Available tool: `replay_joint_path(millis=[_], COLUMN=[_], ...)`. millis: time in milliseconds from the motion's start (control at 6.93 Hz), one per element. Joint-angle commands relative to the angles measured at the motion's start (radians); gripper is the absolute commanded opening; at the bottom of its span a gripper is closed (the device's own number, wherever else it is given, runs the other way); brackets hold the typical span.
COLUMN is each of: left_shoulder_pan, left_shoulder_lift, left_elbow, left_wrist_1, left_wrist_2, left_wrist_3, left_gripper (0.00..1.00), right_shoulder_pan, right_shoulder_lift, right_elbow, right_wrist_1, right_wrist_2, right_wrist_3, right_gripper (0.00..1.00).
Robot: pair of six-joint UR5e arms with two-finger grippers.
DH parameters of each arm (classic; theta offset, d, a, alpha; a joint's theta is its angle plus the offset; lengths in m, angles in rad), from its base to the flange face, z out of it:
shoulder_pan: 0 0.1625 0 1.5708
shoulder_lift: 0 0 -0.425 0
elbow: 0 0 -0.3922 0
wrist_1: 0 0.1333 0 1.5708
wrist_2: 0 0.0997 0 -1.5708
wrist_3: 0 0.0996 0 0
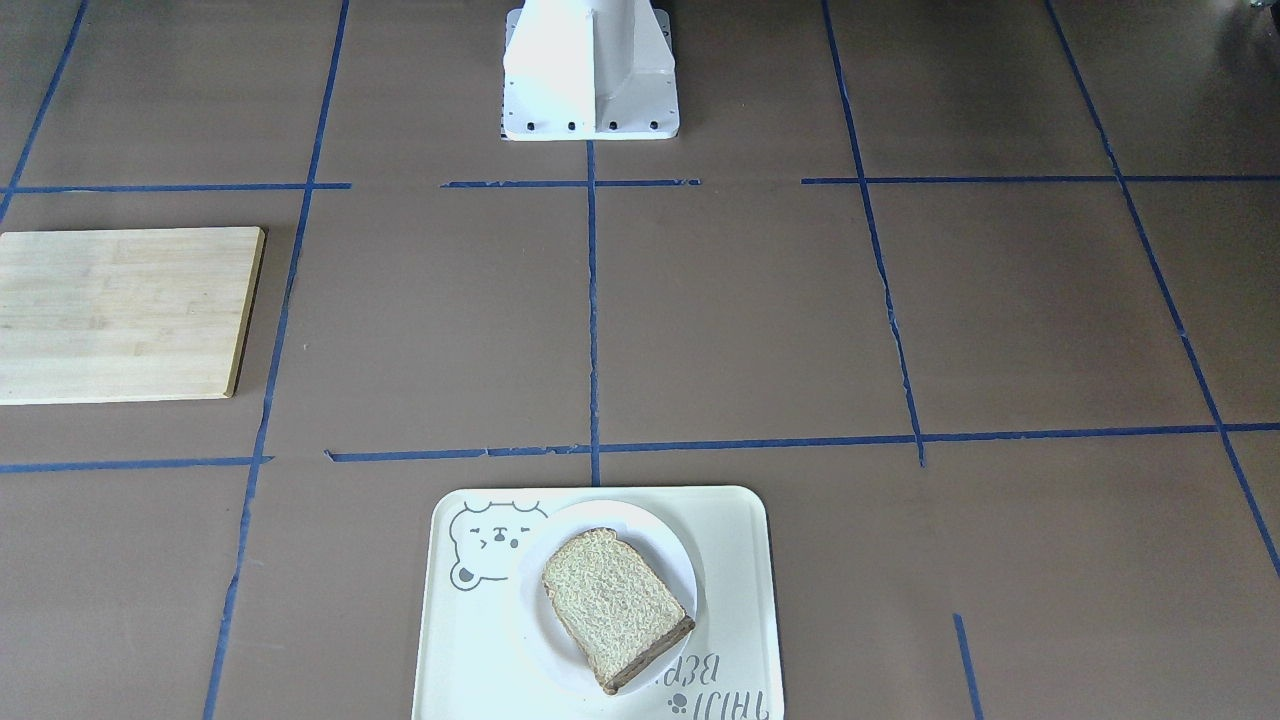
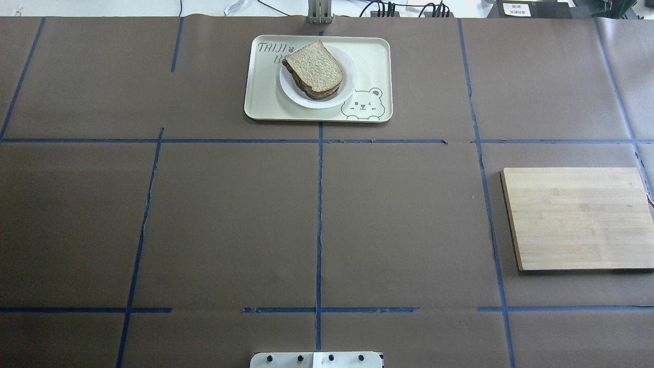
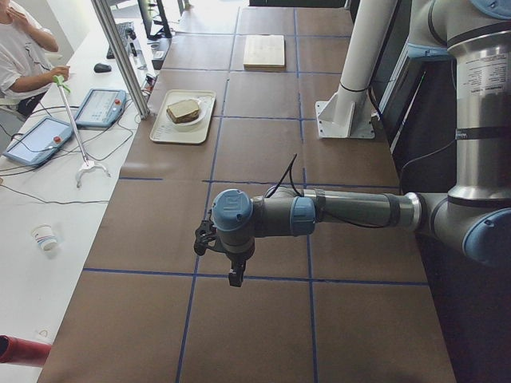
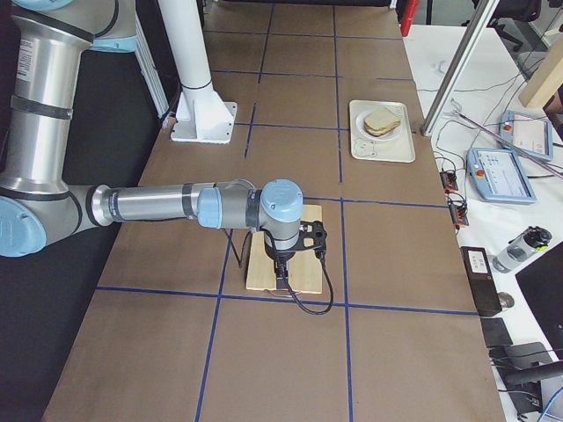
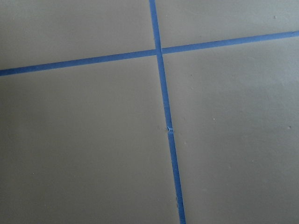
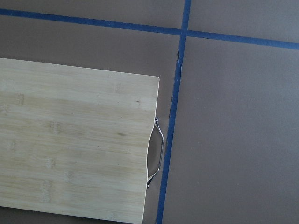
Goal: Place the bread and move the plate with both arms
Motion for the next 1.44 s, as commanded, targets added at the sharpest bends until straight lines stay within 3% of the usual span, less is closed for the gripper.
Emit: replay_joint_path(millis=[0,433,1299], left_shoulder_pan=[-0.001,0.001,0.001], left_shoulder_lift=[0.001,0.019,0.013], left_elbow=[-0.003,-0.003,-0.010], left_wrist_1=[0.003,0.044,0.044], left_wrist_2=[0.000,0.066,0.060], left_wrist_3=[-0.007,-0.005,-0.004], left_gripper=[1.00,1.00,1.00], right_shoulder_pan=[0.000,0.000,0.000], right_shoulder_lift=[-0.001,-0.001,-0.004], right_elbow=[0.000,0.000,-0.001], right_wrist_1=[0.000,0.002,0.002], right_wrist_2=[0.002,0.002,0.006], right_wrist_3=[0.000,0.000,0.003], right_gripper=[1.00,1.00,1.00])
